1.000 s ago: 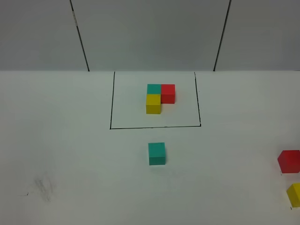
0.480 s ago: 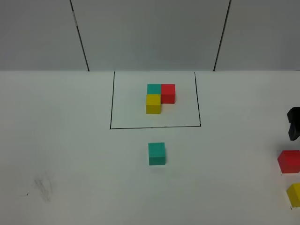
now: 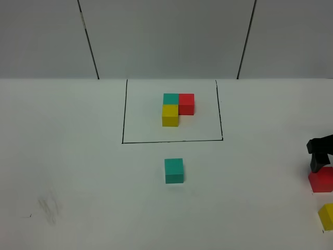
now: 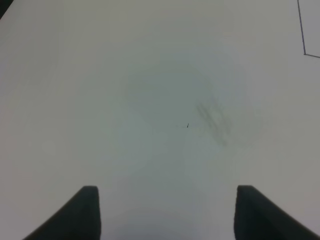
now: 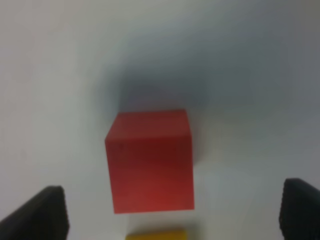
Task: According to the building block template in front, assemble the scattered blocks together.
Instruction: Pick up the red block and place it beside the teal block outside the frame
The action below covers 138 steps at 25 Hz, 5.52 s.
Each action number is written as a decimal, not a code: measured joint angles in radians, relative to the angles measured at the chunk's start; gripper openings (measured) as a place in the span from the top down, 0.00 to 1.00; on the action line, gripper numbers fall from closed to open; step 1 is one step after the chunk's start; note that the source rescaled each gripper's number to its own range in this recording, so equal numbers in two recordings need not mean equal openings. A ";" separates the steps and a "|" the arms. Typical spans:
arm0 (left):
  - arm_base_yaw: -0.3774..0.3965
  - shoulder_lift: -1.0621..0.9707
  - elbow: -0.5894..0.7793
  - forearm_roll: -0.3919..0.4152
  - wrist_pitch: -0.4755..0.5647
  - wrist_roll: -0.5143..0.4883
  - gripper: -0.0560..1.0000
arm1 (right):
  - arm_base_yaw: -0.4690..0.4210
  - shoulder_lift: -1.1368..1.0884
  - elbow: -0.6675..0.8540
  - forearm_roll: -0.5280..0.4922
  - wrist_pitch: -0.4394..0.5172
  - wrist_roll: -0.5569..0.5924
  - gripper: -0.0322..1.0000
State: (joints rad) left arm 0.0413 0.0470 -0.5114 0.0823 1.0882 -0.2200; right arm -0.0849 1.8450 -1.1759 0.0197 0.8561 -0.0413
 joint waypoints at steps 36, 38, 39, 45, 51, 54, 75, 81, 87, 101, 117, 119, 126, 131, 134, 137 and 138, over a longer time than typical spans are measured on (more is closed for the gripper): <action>0.000 0.000 0.000 0.000 0.000 0.000 0.60 | 0.000 0.060 0.091 0.065 -0.197 -0.004 0.63; 0.000 0.000 0.000 0.000 0.000 0.000 0.60 | 0.000 0.060 0.091 0.070 -0.194 -0.009 0.69; 0.000 0.000 0.000 0.000 0.000 0.000 0.60 | 0.000 0.060 0.091 0.071 -0.190 -0.013 0.73; 0.000 0.000 0.000 0.000 0.000 -0.001 0.60 | 0.000 0.060 0.091 0.072 -0.169 -0.020 0.74; 0.000 0.000 0.000 0.000 0.000 -0.001 0.60 | 0.005 0.046 0.079 0.069 -0.093 -0.111 0.74; 0.000 0.000 0.000 0.000 0.000 -0.001 0.60 | 0.036 0.001 0.037 0.055 -0.037 -0.192 0.74; 0.000 0.000 0.000 0.000 0.000 -0.001 0.60 | 0.609 0.125 -0.385 -0.064 0.221 -0.970 0.74; 0.000 0.000 0.000 0.000 0.000 0.000 0.60 | 0.625 0.235 -0.538 -0.040 0.336 -1.030 0.74; 0.000 0.000 0.000 0.000 0.000 0.000 0.60 | 0.627 0.308 -0.624 -0.008 0.349 -1.027 0.74; 0.000 0.000 0.000 0.000 0.000 0.000 0.60 | 0.638 0.316 -0.628 0.062 0.316 -0.995 0.74; 0.000 0.000 0.000 0.000 0.000 0.000 0.60 | 0.653 0.383 -0.628 0.070 0.273 -1.005 0.74; 0.000 0.000 0.000 0.000 0.000 0.000 0.60 | 0.653 0.384 -0.628 0.071 0.264 -1.005 0.74; 0.000 0.000 0.000 0.000 0.000 0.000 0.60 | 0.654 0.385 -0.628 0.071 0.255 -1.005 0.74; 0.000 0.000 0.000 0.000 0.000 0.000 0.60 | 0.654 0.400 -0.628 0.072 0.244 -1.005 0.74; 0.000 0.000 0.000 0.000 0.000 0.000 0.60 | 0.654 0.417 -0.628 0.090 0.233 -1.005 0.74; 0.000 0.000 0.000 0.000 0.000 0.000 0.60 | 0.654 0.428 -0.628 0.103 0.222 -1.009 0.74; 0.000 0.000 0.000 0.000 0.000 0.000 0.60 | 0.654 0.430 -0.628 0.103 0.220 -1.010 0.74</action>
State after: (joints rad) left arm 0.0413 0.0470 -0.5114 0.0823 1.0882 -0.2200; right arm 0.5695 2.2751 -1.8038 0.1231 1.0763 -1.0510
